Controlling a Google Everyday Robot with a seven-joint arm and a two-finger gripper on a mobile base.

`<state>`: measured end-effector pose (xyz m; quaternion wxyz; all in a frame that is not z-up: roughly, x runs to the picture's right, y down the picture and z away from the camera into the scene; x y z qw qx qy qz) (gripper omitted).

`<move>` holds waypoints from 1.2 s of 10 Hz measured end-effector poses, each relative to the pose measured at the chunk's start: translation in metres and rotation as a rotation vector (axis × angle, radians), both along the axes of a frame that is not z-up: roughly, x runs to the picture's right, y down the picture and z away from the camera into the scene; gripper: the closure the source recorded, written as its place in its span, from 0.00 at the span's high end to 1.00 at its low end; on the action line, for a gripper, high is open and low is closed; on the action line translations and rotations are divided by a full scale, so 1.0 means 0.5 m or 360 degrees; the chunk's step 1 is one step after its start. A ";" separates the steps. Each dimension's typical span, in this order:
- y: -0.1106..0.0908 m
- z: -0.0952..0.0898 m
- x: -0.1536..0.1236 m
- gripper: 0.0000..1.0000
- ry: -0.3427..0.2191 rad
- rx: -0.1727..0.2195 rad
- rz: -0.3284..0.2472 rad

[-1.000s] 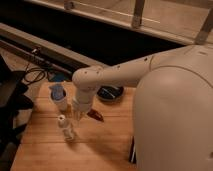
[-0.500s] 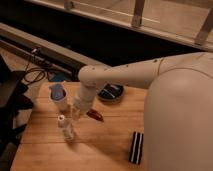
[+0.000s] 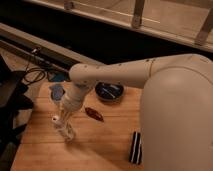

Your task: Knock the bottle over

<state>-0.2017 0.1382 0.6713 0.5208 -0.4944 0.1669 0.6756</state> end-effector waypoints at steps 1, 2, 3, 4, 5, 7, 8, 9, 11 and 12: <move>0.002 -0.011 -0.017 0.00 -0.0047 0.0002 -0.0024; 0.007 -0.022 -0.040 0.00 -0.0118 -0.0002 -0.0049; 0.015 -0.029 -0.060 0.04 -0.0184 -0.0017 -0.0072; 0.023 -0.034 -0.080 0.14 -0.0254 -0.0040 -0.0091; 0.029 -0.037 -0.092 0.23 -0.0299 -0.0057 -0.0108; 0.028 -0.042 -0.097 0.23 -0.0274 -0.0040 -0.0098; 0.023 -0.039 -0.078 0.14 -0.0259 -0.0025 -0.0084; 0.020 -0.038 -0.068 0.07 -0.0262 -0.0018 -0.0080; 0.021 -0.041 -0.066 0.04 -0.0276 -0.0021 -0.0092; 0.018 -0.042 -0.075 0.04 -0.0277 -0.0006 -0.0092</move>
